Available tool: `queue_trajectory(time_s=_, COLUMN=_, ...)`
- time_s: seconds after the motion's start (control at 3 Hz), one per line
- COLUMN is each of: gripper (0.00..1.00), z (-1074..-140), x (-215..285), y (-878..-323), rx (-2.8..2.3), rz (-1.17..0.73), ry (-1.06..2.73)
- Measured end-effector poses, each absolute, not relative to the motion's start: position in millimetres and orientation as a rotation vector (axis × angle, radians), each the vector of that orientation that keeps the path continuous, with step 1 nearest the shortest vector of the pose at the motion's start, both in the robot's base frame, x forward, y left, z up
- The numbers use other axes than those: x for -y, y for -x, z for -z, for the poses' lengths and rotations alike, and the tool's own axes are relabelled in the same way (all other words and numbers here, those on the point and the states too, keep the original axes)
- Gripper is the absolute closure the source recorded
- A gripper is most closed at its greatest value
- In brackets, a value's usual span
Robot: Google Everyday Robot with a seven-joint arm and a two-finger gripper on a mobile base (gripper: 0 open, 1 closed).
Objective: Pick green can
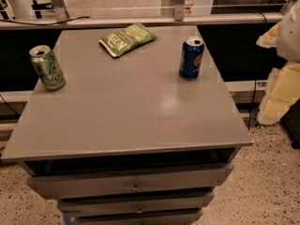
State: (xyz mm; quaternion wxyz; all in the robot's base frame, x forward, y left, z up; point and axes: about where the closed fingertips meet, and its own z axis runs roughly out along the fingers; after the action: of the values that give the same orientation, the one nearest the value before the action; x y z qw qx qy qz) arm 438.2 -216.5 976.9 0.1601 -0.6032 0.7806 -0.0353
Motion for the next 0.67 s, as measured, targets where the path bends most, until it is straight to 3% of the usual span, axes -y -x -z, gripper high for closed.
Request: queue_trajectory(time_s=0.67, gripper=0.0, z=-977.4, x=216.9, y=-443.8, rx=-2.216, rz=0.006, ry=1.661)
